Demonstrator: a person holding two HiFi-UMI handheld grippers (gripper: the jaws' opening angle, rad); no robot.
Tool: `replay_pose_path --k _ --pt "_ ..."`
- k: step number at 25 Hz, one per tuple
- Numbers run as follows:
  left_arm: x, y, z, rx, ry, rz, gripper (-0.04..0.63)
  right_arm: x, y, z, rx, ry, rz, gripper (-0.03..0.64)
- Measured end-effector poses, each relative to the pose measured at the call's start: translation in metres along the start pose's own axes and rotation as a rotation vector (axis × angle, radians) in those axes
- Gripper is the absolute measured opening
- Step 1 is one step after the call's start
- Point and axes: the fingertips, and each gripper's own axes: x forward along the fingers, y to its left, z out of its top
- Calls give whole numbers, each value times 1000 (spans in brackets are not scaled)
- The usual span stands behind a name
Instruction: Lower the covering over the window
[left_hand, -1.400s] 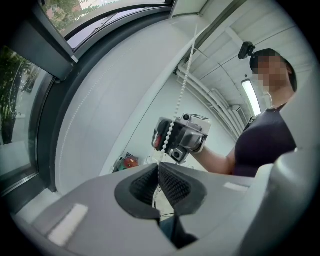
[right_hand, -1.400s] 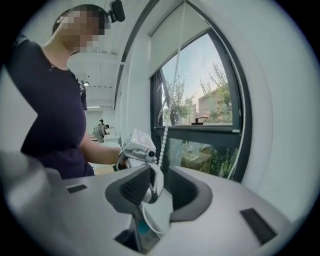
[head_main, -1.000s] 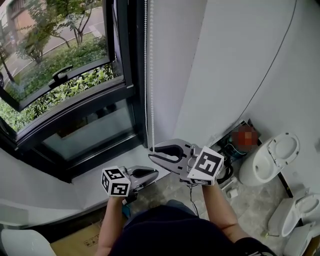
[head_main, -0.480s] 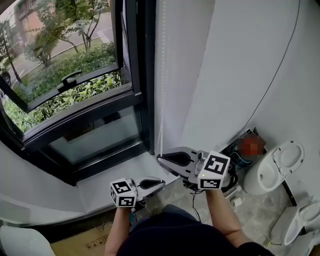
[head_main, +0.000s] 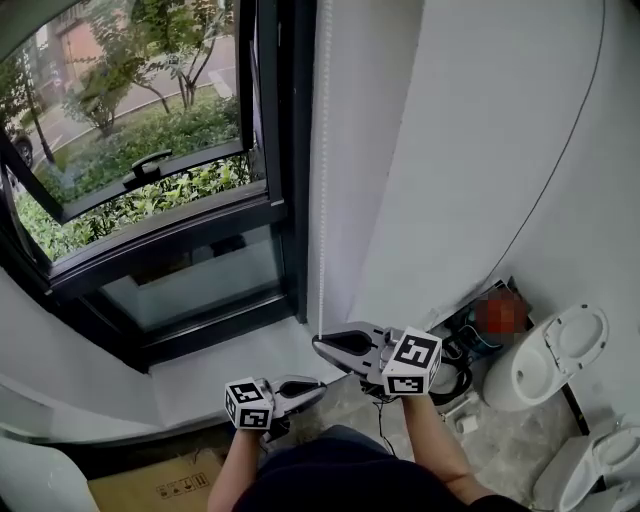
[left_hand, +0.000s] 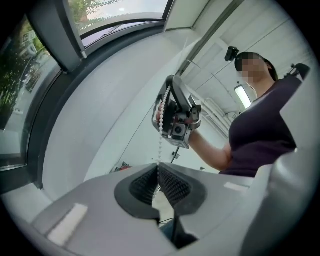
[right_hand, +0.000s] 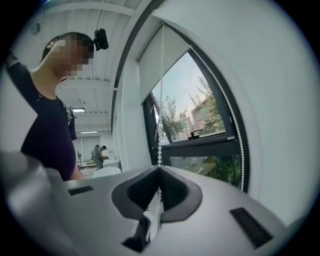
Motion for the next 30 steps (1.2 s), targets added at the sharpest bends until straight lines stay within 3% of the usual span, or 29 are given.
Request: replay_pose_path --k 2,6,9,16,17,20,25,30 --pt "6 -3 4 -16 -14 12 15 -4 0 -6 19 20 23 12" --pt "17 -14 13 -52 -79 18 15 -2 5 -50 -1 206 65 12" --pt "15 -13 8 -59 -91 50 15 -4 11 -59 56 166 93 12" --pt "8 -12 -3 -49 -129 128 23 -18 15 -56 34 118 125 14" --pt "5 -9 -2 -50 -139 153 38 -19 15 -56 34 105 125 14" --pt "-8 -1 6 -50 -145 238 163 -24 16 -56 42 94 133 14" --pt "-30 -19 64 45 -233 266 169 -32 12 -58 36 99 122 12" --pt "-26 -51 124 207 -269 264 169 -33 12 -60 39 92 147 14"
